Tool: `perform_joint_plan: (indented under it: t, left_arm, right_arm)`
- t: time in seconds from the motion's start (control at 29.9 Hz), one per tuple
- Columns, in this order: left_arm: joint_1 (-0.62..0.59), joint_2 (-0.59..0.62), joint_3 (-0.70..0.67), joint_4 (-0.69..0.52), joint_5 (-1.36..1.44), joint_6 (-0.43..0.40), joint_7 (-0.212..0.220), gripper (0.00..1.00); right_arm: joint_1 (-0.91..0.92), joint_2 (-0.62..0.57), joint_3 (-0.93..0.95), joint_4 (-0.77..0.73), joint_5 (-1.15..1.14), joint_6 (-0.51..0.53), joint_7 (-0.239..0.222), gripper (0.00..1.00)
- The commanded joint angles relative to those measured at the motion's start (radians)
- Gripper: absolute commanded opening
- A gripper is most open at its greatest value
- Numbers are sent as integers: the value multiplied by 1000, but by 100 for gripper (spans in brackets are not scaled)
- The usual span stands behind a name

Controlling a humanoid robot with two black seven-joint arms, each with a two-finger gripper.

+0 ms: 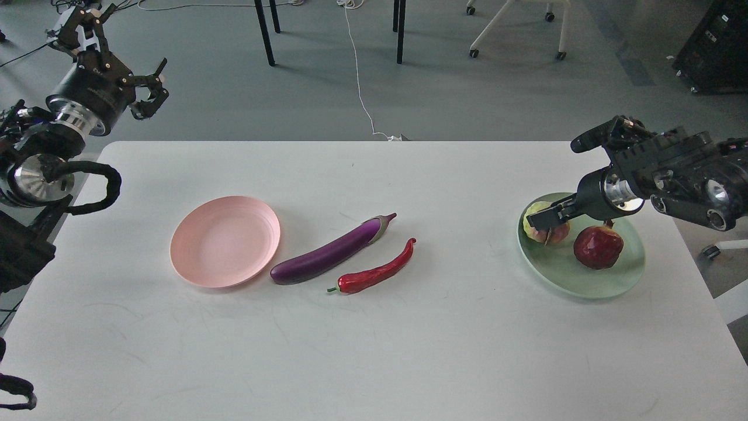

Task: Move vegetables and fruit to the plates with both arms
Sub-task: 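Raise the right gripper away and bring the left gripper over the eggplant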

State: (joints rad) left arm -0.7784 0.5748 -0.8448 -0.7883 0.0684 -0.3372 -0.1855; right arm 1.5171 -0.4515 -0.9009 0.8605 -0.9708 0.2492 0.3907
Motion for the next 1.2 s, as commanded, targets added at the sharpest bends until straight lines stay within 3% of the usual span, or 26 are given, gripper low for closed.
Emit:
perform_joint_plan:
  t: [0.0,0.17,0.5,0.8,0.94,1.04,1.17]
  left_arm:
    - [-1,45,22,-93,5,6,1,98]
    - [-5,121,116,-277,178,17,-2,98]
    - [-4,83,193,-453,919,38,-3,98]
    - [-2,-35,277,-462,1589,59,-12,96]
    - [-5,-72,317,-443,1784,96,-12,91]
    - [-13,-124,420,-424,1910,116,-12,89]
    - [-10,-138,512,-407,2005,159,-9,84]
  right_arm:
    - [17,-58,181,-11,4,7,2,99]
    - [-50,-118,492,-17,32,5,-1,99]
    - [-328,-113,1000,-17,285,-8,-1,99]
    - [-603,-87,1376,-14,647,15,8,99]
    - [-686,-84,1430,-14,852,120,7,99]
    - [-754,-87,1464,-11,961,205,8,99]
    - [-833,-88,1542,-5,988,240,8,99]
